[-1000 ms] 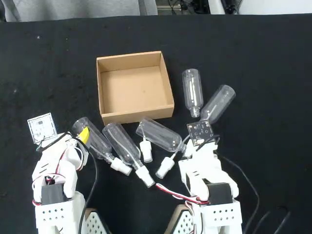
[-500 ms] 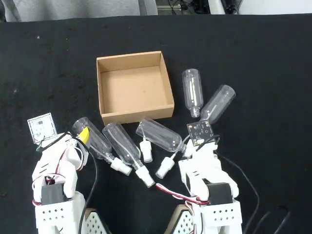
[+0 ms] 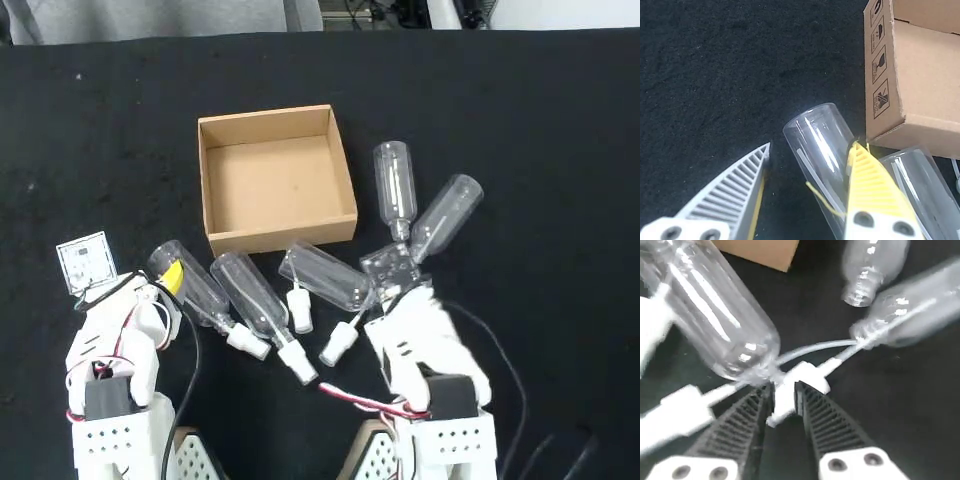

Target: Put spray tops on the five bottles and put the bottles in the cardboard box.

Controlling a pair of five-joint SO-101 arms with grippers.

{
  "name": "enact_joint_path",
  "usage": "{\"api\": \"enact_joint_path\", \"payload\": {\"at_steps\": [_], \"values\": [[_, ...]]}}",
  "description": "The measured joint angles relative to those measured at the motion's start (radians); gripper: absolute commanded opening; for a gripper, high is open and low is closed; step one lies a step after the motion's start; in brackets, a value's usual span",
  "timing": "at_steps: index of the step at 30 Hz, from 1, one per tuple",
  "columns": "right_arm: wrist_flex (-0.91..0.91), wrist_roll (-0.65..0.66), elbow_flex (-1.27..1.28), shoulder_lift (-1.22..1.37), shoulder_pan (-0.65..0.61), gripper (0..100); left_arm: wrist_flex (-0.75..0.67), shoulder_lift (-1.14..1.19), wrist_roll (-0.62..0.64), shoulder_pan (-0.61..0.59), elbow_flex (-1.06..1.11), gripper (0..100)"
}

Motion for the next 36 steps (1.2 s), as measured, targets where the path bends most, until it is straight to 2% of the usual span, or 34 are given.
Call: {"api": "enact_joint_path", "payload": {"at_steps": [7, 18, 23, 26, 36], "values": [[-0.002, 0.015, -0.198, 0.000, 0.123, 5.0, 0.000, 0.000, 0.000, 0.000, 0.000, 23], [-0.002, 0.015, -0.367, 0.000, 0.126, 12.2, 0.000, 0.000, 0.000, 0.000, 0.000, 23], [-0.002, 0.015, -0.427, 0.000, 0.126, 21.7, 0.000, 0.000, 0.000, 0.000, 0.000, 23], [-0.002, 0.015, -0.480, 0.005, 0.126, 22.3, 0.000, 0.000, 0.000, 0.000, 0.000, 23], [-0.002, -0.038, -0.726, 0.465, 0.132, 22.7, 0.000, 0.000, 0.000, 0.000, 0.000, 23]]}}
